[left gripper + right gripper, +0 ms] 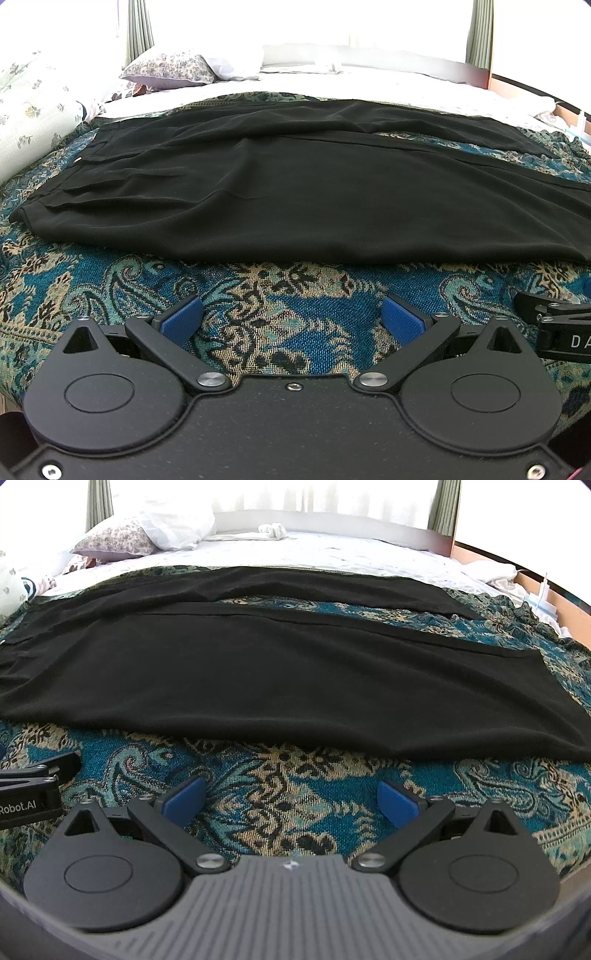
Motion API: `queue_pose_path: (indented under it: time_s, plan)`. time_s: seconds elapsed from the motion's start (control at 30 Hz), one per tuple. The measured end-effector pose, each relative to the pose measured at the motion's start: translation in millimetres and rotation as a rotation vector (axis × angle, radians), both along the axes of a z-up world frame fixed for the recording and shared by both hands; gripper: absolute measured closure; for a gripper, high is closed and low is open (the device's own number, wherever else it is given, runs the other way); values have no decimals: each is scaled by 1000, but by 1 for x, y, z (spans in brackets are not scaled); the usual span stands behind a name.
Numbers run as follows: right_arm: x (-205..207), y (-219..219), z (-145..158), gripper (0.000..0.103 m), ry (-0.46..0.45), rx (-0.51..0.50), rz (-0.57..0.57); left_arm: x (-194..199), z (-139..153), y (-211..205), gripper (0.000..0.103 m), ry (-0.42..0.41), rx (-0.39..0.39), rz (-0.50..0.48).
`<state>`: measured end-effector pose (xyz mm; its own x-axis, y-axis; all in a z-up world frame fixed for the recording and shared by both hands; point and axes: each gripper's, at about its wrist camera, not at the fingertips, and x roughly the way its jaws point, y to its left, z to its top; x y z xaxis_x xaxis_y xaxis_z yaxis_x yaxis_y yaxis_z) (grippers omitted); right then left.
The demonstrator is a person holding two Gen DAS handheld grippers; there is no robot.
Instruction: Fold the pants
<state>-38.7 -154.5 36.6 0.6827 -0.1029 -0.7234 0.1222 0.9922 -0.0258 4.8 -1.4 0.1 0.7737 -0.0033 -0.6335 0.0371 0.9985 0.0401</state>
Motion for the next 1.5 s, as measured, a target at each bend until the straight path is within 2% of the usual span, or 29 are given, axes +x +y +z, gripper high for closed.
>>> queue_pose_path:
  time_s: [0.27, 0.67, 0.8, 0.93, 1.03, 1.1, 1.17, 1.23, 1.3, 1.4, 1.5]
  plan:
    - [3, 3, 1, 0, 11, -11, -11, -3, -1, 0, 0, 5, -1, -1]
    - [-6, 7, -3, 0, -24, -27, -9, -2, 1, 0, 0, 23, -1, 3]
    - [-6, 9, -3, 0, -24, -36, -9, -5, -1, 1, 0, 0, -24, 4]
    - [-4, 10, 1, 0, -12, -35, -16, -10, 1, -5, 0, 2, 11, 5]
    - [-2, 10, 5, 0, -1, -25, -26, -12, 6, -4, 2, 23, -14, -5]
    - [-5, 6, 17, 0, -11, 14, -24, -16, 18, -1, 5, 19, -22, -53]
    - [-9, -1, 37, 0, -82, 50, -3, -21, 41, 1, 3, -47, 7, -114]
    - [-2, -9, 61, 0, -134, 16, -6, -19, 66, 7, 0, -108, 29, -136]
    - [14, -21, 85, 0, -169, -18, -23, -2, 95, 22, 0, -130, 6, -144]
    - [52, -53, 117, 0, -197, 10, -83, 41, 125, 52, 0, -100, -59, -99]
    - [99, -92, 138, 0, -209, 65, -181, 92, 141, 93, 0, -55, -118, 2]
